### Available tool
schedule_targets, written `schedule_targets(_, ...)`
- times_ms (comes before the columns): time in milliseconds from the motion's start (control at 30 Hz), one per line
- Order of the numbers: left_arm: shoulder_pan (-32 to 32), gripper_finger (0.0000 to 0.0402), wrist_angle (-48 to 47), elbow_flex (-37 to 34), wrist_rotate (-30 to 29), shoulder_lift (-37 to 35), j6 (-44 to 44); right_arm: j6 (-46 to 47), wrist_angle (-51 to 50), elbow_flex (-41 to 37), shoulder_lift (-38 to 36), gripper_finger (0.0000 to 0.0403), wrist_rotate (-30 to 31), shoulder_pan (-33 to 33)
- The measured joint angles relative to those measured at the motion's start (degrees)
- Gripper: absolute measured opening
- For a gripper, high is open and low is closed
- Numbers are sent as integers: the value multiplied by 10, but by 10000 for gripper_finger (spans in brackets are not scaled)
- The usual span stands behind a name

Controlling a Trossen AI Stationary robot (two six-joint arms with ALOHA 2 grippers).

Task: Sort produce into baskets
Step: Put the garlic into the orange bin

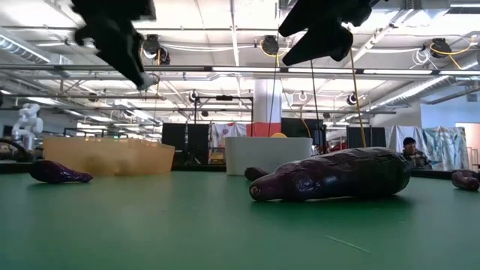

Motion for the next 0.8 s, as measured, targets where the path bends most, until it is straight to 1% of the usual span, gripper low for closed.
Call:
schedule_targets(100, 108, 145, 1, 0, 1, -13, 24, 7, 0, 0, 0, 293, 0, 4)
schedule_targets(267, 282, 145, 8, 0, 20, -6, 26, 9, 3, 0, 0, 293, 0, 6)
schedule_targets(400, 381, 145, 14, 0, 65, 12, 14, 9, 3, 0, 0, 293, 1, 6)
schedule_targets(467, 414, 146, 19, 0, 75, 24, 7, 7, 3, 0, 0, 293, 1, 6)
schedule_targets(567, 444, 153, 19, 0, 78, 40, -8, -2, 3, 0, 0, 293, 1, 6)
schedule_targets(800, 460, 198, 19, 0, 74, 61, -7, -13, 4, 0, 0, 293, 5, 2)
